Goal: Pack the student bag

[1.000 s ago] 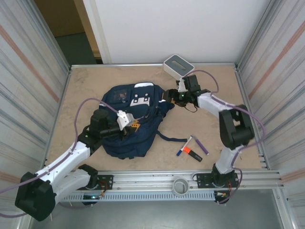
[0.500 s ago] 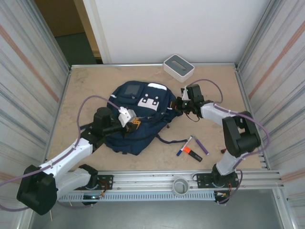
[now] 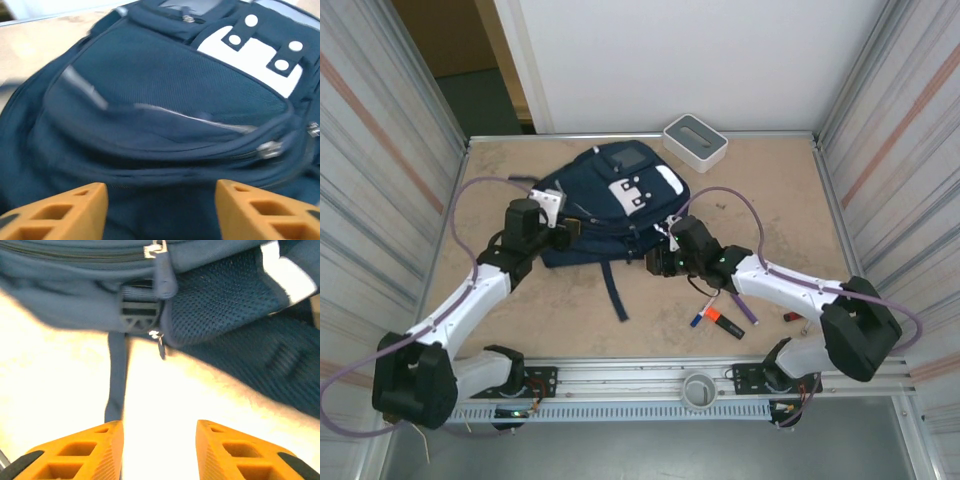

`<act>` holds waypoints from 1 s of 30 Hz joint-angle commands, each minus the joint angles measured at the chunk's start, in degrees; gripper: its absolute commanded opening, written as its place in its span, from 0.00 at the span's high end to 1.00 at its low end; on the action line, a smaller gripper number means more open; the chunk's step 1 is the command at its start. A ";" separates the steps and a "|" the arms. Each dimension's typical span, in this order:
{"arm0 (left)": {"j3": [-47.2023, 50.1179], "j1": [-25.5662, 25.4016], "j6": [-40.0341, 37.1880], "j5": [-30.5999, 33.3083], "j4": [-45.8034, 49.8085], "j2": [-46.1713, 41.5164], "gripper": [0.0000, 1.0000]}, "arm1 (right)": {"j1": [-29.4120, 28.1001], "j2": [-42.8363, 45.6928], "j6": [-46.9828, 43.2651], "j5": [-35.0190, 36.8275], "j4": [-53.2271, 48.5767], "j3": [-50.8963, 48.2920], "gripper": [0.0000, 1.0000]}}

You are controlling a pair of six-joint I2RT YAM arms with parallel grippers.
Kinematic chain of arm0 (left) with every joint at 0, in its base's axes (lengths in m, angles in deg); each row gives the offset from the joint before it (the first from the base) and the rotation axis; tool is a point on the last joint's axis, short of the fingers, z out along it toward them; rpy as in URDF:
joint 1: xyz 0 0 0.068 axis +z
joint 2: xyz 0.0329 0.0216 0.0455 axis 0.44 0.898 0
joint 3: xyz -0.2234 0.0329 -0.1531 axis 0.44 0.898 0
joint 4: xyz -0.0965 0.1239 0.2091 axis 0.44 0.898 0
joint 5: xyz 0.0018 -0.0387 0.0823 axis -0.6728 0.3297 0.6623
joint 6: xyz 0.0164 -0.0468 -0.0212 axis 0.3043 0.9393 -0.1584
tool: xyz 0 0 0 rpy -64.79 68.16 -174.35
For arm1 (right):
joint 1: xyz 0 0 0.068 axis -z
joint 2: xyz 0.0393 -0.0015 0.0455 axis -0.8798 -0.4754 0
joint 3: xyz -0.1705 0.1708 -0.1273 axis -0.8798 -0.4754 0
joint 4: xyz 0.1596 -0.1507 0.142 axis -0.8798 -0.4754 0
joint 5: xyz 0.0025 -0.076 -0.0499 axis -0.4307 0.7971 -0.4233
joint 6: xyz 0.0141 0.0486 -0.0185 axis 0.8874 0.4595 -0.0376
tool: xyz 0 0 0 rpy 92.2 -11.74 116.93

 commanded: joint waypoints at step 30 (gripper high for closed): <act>-20.00 -7.97 1.67 30.41 4.00 31.35 0.07 | 16.46 -34.27 -4.06 -14.24 8.21 24.16 0.57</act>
